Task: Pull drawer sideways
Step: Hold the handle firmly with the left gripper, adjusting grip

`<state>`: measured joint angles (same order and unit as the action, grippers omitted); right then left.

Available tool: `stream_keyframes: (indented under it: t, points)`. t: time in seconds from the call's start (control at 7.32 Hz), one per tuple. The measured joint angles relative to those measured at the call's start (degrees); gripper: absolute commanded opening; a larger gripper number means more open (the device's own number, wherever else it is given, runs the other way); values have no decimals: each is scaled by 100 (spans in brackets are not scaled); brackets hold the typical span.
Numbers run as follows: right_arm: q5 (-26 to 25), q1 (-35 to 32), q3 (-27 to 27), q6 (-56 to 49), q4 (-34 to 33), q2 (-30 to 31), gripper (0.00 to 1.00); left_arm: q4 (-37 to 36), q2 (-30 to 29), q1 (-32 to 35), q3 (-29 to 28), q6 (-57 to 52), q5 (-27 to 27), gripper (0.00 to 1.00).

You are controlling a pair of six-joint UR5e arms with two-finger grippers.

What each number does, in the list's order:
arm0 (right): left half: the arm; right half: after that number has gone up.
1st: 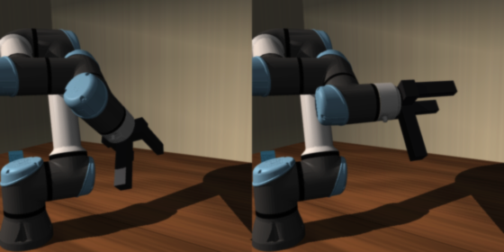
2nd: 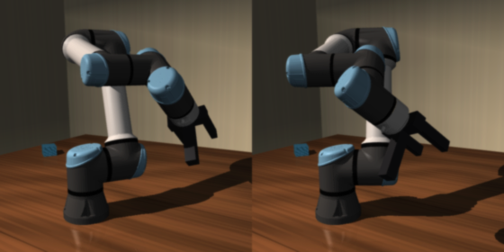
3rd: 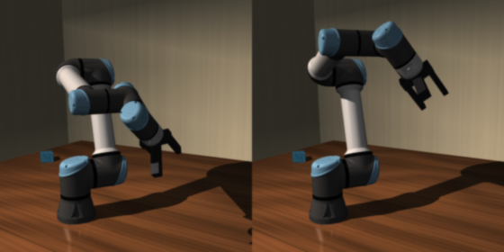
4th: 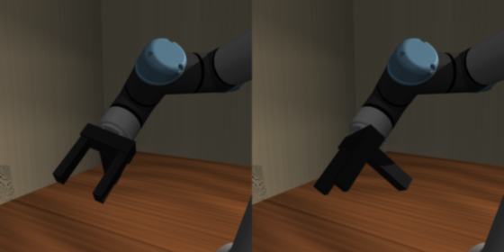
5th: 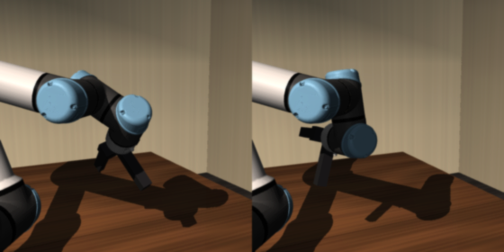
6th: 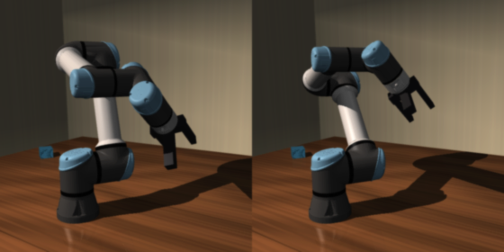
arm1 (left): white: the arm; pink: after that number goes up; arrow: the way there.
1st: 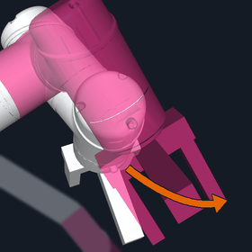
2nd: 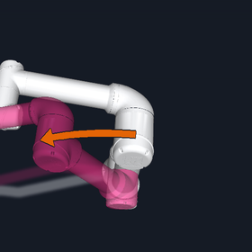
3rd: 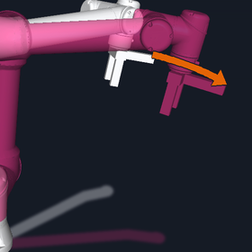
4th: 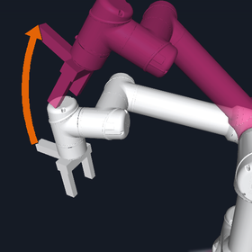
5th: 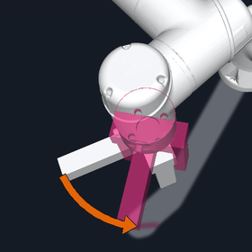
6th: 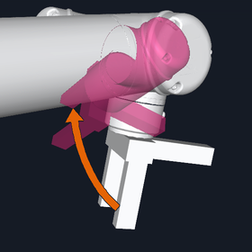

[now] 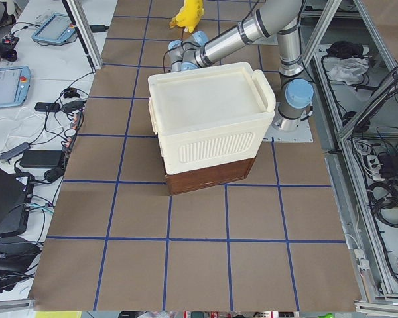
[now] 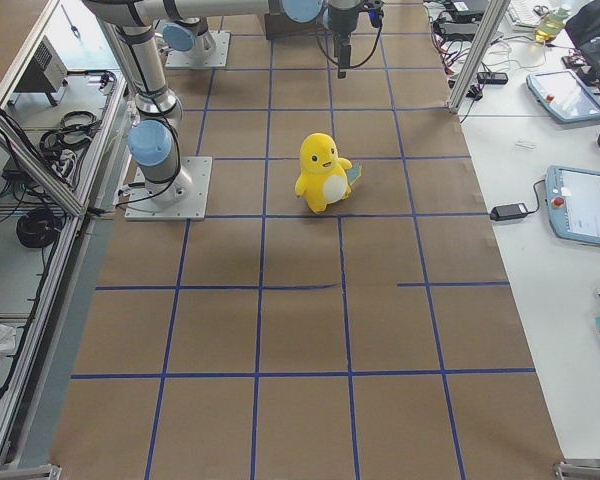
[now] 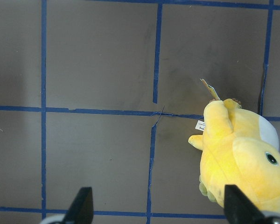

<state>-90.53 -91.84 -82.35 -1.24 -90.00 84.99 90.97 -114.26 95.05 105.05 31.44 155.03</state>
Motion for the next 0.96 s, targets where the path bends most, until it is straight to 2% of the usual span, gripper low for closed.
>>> stream_keyframes:
  t: [0.55,0.96]
  points:
    - [0,0,0,1,0,0,100,0,67,-128,123,-7,7,44]
    - [0,0,0,-2,0,0,100,-6,77,-159,154,8,10,31]
